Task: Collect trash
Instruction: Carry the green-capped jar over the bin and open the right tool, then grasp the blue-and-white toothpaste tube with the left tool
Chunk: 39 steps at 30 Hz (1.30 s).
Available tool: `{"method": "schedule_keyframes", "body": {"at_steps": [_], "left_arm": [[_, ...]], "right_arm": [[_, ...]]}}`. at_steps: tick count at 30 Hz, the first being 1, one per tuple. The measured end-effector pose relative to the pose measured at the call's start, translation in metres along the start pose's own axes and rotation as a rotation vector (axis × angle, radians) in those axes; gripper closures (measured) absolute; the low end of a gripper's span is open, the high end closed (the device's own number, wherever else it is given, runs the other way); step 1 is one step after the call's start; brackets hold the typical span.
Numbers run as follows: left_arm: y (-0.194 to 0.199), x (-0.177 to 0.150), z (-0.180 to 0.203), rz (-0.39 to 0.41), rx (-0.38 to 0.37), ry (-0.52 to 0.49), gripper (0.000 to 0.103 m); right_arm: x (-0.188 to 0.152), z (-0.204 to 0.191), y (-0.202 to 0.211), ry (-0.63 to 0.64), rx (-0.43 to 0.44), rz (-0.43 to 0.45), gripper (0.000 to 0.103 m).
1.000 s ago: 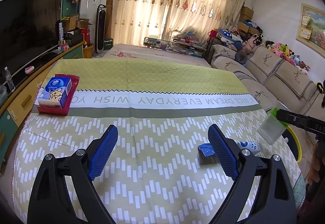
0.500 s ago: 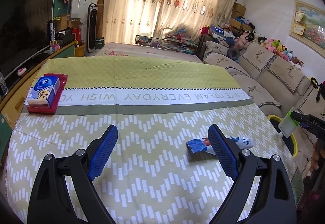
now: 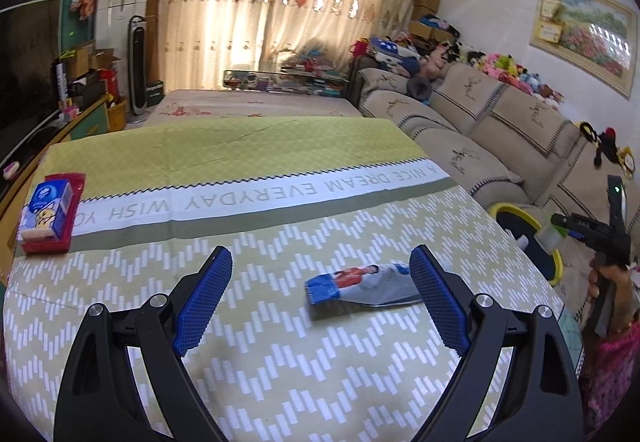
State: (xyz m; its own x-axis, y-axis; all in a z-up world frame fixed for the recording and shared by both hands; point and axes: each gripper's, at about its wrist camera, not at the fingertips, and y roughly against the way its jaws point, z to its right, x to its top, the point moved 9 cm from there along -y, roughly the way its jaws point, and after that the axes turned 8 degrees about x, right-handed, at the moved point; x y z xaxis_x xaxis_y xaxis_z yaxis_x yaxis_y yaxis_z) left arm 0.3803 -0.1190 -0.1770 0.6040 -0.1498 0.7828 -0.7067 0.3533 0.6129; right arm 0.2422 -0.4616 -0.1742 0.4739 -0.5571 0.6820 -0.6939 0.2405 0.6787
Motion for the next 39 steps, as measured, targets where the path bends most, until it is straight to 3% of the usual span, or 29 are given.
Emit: {"method": "schedule_keyframes", "body": {"at_steps": [12, 22, 33, 36, 38, 39], "left_arm": [[-0.005, -0.007, 0.062, -0.031, -0.057, -0.286, 0.014], [-0.037, -0.022, 0.067, -0.098, -0.019, -0.424, 0.014], [-0.062, -0.031, 0.074, -0.178, -0.067, -0.497, 0.014], [-0.068, -0.032, 0.074, -0.193, -0.072, -0.486, 0.024], [-0.068, -0.029, 0.075, -0.19, -0.079, -0.482, 0.042], [-0.066, -0.029, 0.076, -0.193, -0.085, -0.481, 0.046]], "right_arm": [[-0.003, 0.007, -0.006, -0.019, 0.004, -0.01, 0.047], [-0.009, 0.0, -0.01, -0.008, 0.024, -0.031, 0.045], [-0.013, -0.001, -0.017, -0.012, 0.037, -0.057, 0.044], [-0.015, -0.002, -0.018, -0.011, 0.042, -0.064, 0.044], [-0.016, -0.002, -0.019, -0.013, 0.046, -0.068, 0.044], [-0.016, -0.001, -0.019, -0.015, 0.047, -0.069, 0.044]]}}
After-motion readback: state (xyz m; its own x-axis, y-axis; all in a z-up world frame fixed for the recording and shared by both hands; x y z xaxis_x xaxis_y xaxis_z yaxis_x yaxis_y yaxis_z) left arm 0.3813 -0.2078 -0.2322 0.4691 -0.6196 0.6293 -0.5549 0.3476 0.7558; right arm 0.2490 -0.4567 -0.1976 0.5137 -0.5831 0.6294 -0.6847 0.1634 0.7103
